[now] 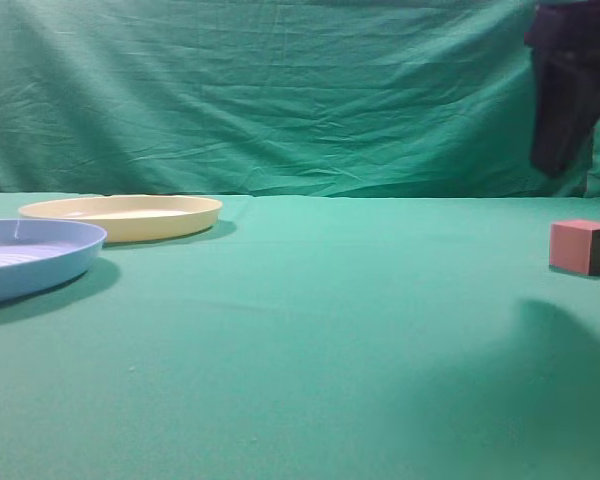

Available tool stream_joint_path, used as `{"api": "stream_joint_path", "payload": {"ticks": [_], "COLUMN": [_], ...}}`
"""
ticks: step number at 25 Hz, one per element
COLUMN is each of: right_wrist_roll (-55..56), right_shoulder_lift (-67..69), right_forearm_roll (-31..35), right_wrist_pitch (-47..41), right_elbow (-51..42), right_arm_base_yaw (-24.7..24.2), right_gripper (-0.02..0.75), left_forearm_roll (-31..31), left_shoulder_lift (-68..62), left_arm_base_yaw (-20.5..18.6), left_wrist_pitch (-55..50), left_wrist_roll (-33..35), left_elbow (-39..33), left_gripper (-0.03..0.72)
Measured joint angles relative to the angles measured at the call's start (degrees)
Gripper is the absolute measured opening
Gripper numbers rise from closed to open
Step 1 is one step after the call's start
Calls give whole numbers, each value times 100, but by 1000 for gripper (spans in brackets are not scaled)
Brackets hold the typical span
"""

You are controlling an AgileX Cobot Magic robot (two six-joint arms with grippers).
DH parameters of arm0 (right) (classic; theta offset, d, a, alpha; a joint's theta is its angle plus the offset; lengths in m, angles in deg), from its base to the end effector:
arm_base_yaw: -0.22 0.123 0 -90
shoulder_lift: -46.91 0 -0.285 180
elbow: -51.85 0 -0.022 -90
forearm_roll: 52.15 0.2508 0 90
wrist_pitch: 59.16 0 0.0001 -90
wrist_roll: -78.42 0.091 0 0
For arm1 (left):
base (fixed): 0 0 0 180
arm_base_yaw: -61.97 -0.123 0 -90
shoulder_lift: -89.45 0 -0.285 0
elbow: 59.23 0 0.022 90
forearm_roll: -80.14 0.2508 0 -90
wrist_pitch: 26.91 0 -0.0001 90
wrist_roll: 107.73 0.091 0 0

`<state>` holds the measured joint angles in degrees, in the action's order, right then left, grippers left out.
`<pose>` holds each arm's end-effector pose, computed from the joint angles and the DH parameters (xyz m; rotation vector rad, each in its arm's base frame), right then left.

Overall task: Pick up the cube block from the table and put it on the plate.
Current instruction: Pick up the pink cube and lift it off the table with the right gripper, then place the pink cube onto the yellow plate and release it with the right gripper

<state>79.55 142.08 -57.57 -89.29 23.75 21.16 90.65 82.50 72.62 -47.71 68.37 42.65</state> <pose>0.2707 0.0990 0.2064 -0.5526 2.6159 0.0332 0.0527 -0.0039 0.1765 0.2207 1.8283 0.0022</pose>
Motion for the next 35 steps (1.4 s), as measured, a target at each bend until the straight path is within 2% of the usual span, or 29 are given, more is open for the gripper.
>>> {"api": "stream_joint_path", "payload": {"ticks": [2,10,11,14,18,20,24,29,35], "right_wrist_roll": [65,87,96,99,110,110,28,-312,-694], "right_shoulder_lift": [276,1135,1196,1335,1375,1400,1422,1859,3488], "right_forearm_roll": [0,0,0,0,0,0,0,192,405], "right_wrist_pitch": [29,237,275,334,389,193,-225,-233,-390], "right_elbow": [94,335,339,339,400,632,1573,3333,5531], "right_arm_base_yaw": [0,0,0,0,0,0,198,1069,1877], "right_gripper": [654,643,586,483,229,232,232,232,232], "left_forearm_roll": [0,0,0,0,0,0,0,0,0], "left_shoulder_lift": [0,0,0,0,0,0,0,0,0], "left_arm_base_yaw": [0,0,0,0,0,0,0,0,0], "left_wrist_pitch": [0,0,0,0,0,0,0,0,0], "left_wrist_roll": [0,0,0,0,0,0,0,0,0], "left_elbow": [0,0,0,0,0,0,0,0,0], "left_gripper": [0,0,0,0,0,0,0,0,0]}}
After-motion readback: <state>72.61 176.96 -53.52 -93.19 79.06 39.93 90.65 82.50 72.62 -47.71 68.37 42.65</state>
